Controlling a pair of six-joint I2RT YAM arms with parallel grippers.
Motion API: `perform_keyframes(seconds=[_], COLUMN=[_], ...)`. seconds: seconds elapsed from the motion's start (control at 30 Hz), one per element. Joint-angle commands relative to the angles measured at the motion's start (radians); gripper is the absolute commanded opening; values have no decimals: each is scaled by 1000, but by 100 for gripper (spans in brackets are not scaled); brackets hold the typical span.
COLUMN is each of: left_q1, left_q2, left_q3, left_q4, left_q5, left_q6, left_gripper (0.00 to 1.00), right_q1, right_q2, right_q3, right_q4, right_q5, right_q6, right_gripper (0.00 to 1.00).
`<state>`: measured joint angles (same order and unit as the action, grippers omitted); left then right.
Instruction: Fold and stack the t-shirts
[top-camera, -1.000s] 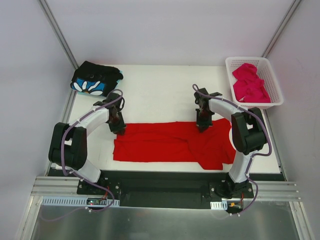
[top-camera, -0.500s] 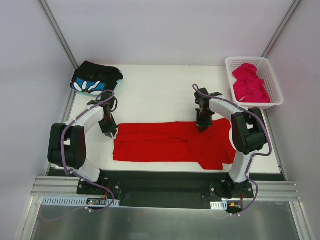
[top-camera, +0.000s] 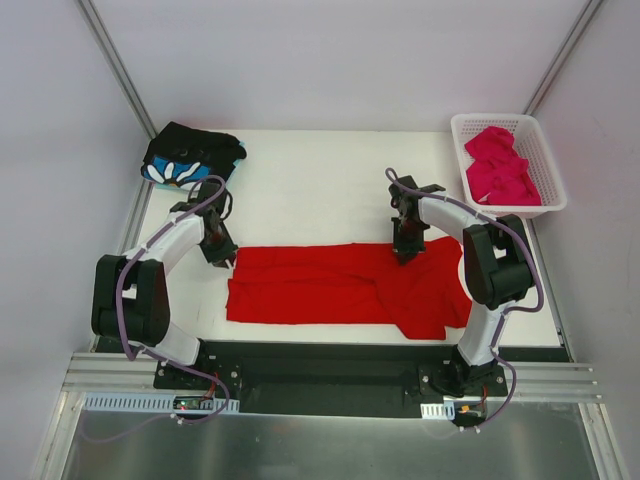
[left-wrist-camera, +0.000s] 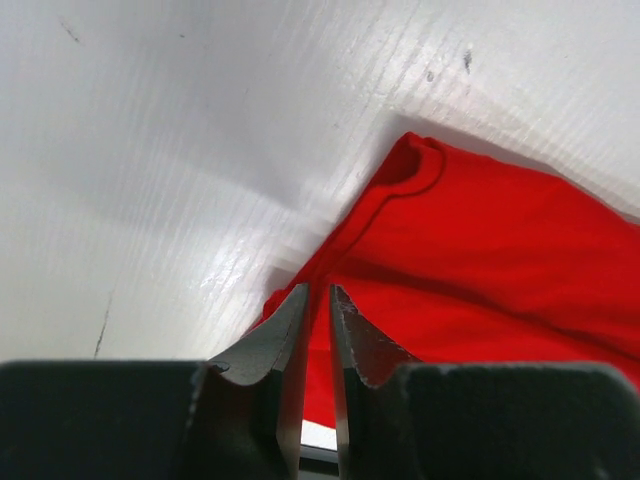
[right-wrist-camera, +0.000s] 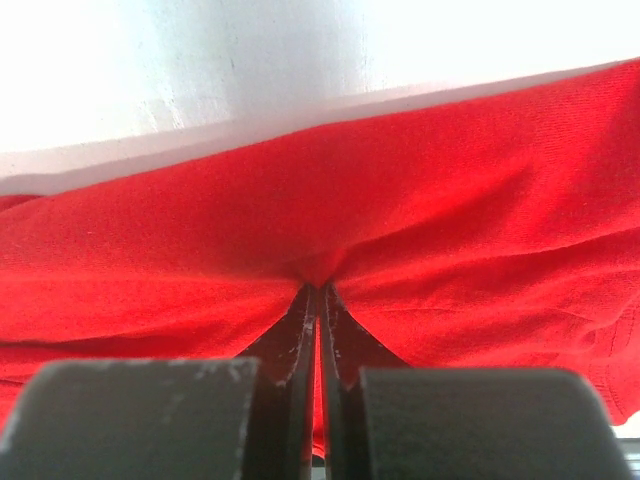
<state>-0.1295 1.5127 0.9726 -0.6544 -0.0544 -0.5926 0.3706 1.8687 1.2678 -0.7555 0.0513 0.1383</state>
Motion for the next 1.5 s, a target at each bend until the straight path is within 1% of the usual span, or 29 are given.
perform_keyframes(seconds=[0.0, 0.13, 0.43, 0.47, 0.73, 0.8, 1.0, 1.03, 1.1, 1.17, 1.27, 1.4, 1.47], left_q1=[1, 1, 1, 1, 1, 1, 1, 1, 1, 1, 1, 1, 1], left_q2=[-2, 6, 6, 3, -13, -5, 6, 7, 18, 23, 1, -49, -80], left_q3=[-29, -69, -77, -75, -44, -46, -40, -41, -43, -46, -51, -60, -58], left_q4=[50, 99, 107, 99, 30, 26, 22, 24, 30, 41, 42, 30, 12], left_q5=[73, 103, 120, 119, 59, 59, 59, 59, 59, 59, 60, 56, 25], left_q6=[-30, -39, -29, -26, -4, -4, -6, -9, -12, -15, -15, 2, 13], left_gripper=[13, 13, 13, 17, 29, 31, 31, 31, 26, 14, 0, 0, 0], right_q1=[-4, -2, -2, -2, -4, -2, -1, -2, -2, -2, -2, -2, -1], right_q2=[-26, -23, -20, -17, -19, -19, -25, -25, -28, -32, -34, -29, -29], right_q3=[4, 4, 13, 15, 16, 13, 5, 4, 2, 1, -1, -7, -11], right_q4=[-7, -7, -13, -15, -15, -15, -13, -15, -11, -11, -13, -11, -7], right_q5=[-16, -19, -21, -19, -24, -24, -22, -22, -24, -27, -21, -21, -19], right_q6=[-8, -11, -14, -14, -16, -17, -17, -16, -16, -16, -16, -17, -17], right_gripper=[1, 1, 1, 1, 1, 1, 1, 1, 1, 1, 1, 1, 1])
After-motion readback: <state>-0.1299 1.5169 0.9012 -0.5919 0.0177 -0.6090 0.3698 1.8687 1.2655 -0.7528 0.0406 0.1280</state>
